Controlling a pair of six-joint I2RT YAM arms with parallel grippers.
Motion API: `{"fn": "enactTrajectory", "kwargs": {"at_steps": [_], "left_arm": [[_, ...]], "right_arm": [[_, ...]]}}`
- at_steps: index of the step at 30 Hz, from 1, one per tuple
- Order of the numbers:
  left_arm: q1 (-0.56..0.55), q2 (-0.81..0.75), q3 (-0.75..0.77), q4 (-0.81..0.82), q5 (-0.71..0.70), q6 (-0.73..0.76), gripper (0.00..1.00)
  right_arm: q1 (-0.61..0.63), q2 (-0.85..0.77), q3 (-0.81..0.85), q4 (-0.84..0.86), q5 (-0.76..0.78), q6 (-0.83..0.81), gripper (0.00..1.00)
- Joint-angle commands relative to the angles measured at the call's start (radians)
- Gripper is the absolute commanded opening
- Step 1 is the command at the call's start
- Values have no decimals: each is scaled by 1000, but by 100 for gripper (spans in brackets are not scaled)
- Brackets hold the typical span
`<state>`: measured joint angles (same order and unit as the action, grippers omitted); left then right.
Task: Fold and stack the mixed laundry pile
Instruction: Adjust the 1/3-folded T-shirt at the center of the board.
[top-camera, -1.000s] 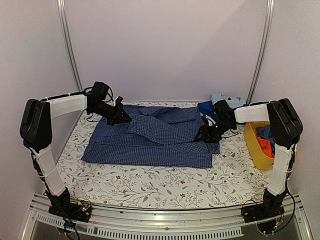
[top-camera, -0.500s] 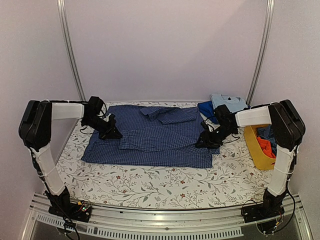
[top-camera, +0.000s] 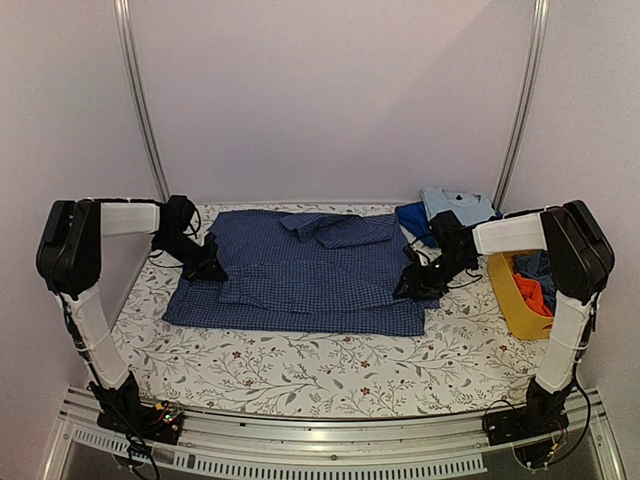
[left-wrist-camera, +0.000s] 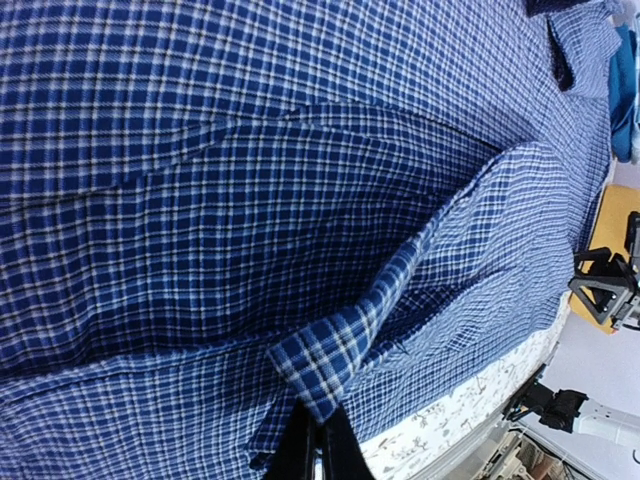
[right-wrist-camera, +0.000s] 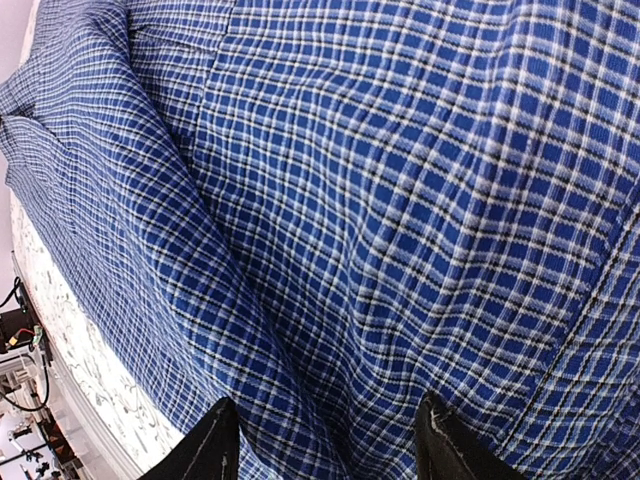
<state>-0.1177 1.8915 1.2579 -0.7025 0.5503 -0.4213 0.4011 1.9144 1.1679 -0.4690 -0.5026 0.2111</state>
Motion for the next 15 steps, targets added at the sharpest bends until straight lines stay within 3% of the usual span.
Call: {"fn": "enactTrajectory", "kwargs": {"at_steps": [1,11,15], "left_arm": [[23,13,46,-108,-50,88,0],[27,35,41,-94,-63,94,0],[33,31,70,-101,-140,104,17]], "right_arm": [[8,-49,-19,-50,18,-10,60],[38,-102,4,-87,7,-5,60],[73,-111,56,-123,68,-7,57]]}}
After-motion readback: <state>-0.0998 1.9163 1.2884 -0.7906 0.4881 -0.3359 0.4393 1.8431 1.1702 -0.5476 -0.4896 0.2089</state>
